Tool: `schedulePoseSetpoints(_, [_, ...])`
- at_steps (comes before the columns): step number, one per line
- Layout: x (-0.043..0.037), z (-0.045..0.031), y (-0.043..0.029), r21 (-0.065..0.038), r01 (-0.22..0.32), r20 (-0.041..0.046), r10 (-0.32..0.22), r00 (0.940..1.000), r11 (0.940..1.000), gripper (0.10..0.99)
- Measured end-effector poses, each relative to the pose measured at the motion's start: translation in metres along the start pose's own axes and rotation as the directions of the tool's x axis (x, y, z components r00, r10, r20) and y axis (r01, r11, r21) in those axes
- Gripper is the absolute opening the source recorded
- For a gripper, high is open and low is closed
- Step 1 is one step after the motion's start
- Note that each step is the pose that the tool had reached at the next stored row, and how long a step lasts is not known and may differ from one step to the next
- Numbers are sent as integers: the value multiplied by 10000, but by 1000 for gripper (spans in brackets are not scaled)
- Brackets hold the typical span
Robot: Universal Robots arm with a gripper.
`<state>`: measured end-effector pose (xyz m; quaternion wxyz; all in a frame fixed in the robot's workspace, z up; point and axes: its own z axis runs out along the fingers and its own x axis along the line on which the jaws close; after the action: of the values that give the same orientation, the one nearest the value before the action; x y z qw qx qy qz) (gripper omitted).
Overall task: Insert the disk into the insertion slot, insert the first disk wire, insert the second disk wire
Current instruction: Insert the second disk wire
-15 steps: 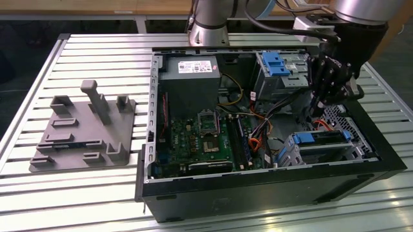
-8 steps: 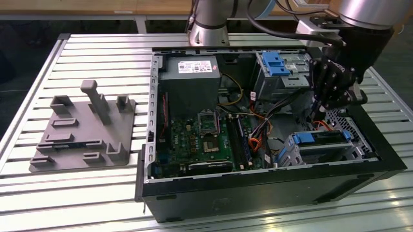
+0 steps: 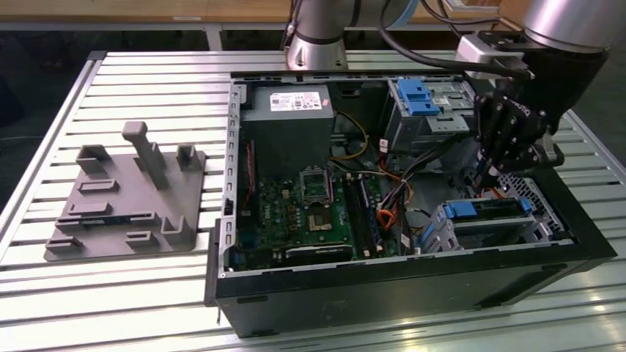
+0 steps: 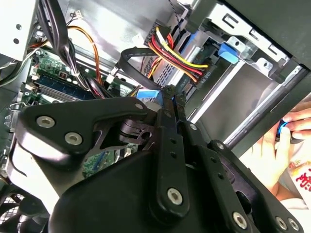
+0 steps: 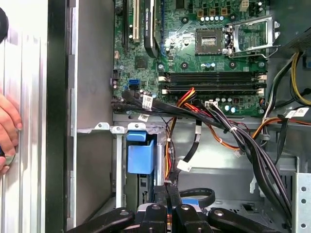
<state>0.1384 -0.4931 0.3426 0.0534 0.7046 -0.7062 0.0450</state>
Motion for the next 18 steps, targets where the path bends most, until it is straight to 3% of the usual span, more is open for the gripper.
schedulePoseSetpoints(4, [56, 8, -8, -75, 13, 185, -11, 9998, 10000, 141])
schedulePoseSetpoints(10, [154, 22, -31, -346, 59, 402, -45, 9992, 9994, 141])
schedulePoseSetpoints(13, [196, 28, -57, -385, 71, 533, -50, 9986, 9992, 141])
schedulePoseSetpoints(18, [282, 48, -93, -403, 77, 606, -53, 9981, 9992, 141])
